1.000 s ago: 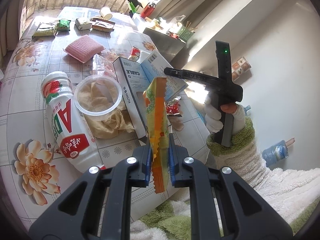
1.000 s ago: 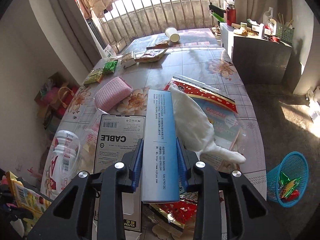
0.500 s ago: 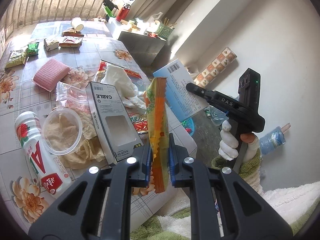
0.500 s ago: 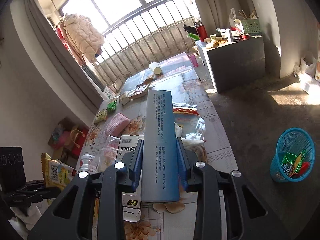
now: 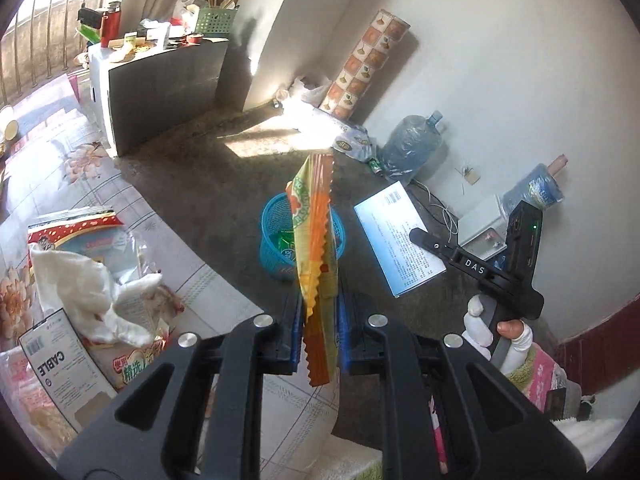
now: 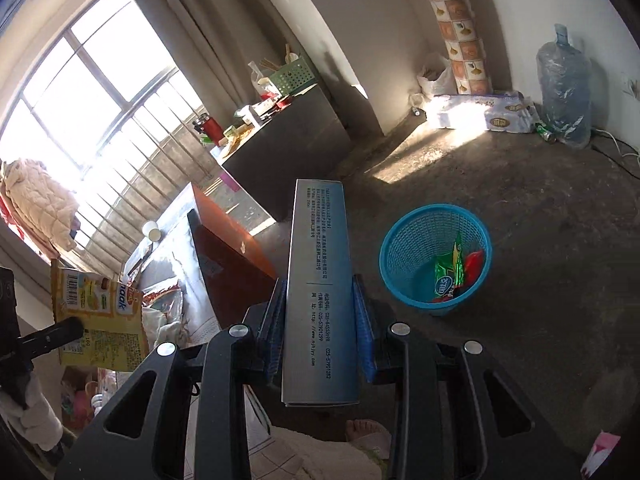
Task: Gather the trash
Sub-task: 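Carry the strip and blue box to the wastebasket and release both, then move both tools back to the table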
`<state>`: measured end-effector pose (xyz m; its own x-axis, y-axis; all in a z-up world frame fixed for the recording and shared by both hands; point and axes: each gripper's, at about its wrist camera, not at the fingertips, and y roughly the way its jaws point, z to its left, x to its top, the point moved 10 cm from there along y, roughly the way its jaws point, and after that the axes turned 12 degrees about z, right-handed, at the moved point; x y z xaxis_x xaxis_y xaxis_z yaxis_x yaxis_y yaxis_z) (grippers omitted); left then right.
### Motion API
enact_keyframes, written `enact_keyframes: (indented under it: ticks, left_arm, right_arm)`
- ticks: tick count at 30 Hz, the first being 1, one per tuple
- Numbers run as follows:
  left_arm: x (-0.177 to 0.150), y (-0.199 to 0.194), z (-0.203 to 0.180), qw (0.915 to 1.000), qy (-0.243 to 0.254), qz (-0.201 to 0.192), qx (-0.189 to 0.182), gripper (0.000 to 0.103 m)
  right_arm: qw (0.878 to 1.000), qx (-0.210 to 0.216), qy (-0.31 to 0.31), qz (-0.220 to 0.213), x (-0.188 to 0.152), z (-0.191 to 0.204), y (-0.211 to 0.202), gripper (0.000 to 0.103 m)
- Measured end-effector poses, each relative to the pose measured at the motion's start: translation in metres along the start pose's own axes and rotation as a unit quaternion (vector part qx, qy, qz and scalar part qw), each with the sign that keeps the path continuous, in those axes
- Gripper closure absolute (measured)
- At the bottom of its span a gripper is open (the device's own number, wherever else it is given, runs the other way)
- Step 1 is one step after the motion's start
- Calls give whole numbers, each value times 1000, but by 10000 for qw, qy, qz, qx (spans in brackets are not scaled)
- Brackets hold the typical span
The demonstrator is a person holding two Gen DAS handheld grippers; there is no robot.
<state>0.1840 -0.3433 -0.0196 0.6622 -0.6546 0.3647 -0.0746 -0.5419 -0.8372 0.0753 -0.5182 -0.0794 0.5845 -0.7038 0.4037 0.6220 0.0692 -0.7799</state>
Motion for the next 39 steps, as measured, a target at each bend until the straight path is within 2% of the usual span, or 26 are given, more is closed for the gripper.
enact_keyframes:
  ticks: [3, 7, 11, 14, 15, 16, 17, 18, 19, 20, 23, 27, 30, 36, 39]
  left_arm:
    - [44, 56, -17, 9988, 273, 390, 77, 90]
    - [87, 144, -25, 9936, 524, 963, 269, 90]
    - [122, 226, -18, 9876, 501, 1423, 430, 90]
    - [145, 274, -11, 9846, 518, 1560, 602, 89]
    - [155, 290, -5, 9842, 475, 1582, 645, 79]
    - [162, 303, 1, 9841, 377, 1578, 720, 69]
    - [171, 314, 8, 9844, 222, 1514, 868, 46]
    - [176, 320, 16, 9848, 94, 1418, 1001, 40]
    - [180, 324, 22, 9845, -6, 1371, 1093, 40]
    - [180, 327, 26, 9841, -68, 1399, 1094, 40]
    - [174, 322, 26, 9848, -135, 1398, 1017, 40]
    - [171, 290, 19, 9882, 42, 1155, 1008, 40]
    - [167, 252, 7, 9907, 251, 874, 1016, 40]
    - [145, 164, -23, 9929, 735, 220, 913, 37]
    - [122, 119, -35, 9907, 1041, -96, 865, 35]
  right_arm:
    - [9985, -71, 533, 72, 12, -48, 18, 72]
    - [9930, -112, 1117, 372, 24, -98, 71, 72]
    - [9863, -90, 1516, 639, 41, -128, 128, 72]
    - [9848, -195, 1562, 737, 62, -142, 168, 71]
    - [9833, -233, 1634, 764, 68, -147, 181, 70]
    - [9825, -194, 1662, 821, 73, -151, 196, 59]
    - [9814, -121, 1688, 911, 75, -155, 211, 52]
    - [9792, -190, 1785, 945, 74, -162, 221, 47]
    - [9763, -343, 1896, 984, 71, -171, 228, 47]
    - [9741, -418, 1974, 1023, 68, -177, 233, 47]
    - [9725, -256, 2093, 988, 57, -180, 231, 47]
    - [9769, -355, 1900, 906, 42, -172, 206, 47]
    - [9806, -405, 1749, 785, 30, -160, 176, 47]
    - [9889, -766, 1192, 438, 12, -119, 114, 47]
    - [9925, -855, 863, 133, 5, -85, 79, 38]
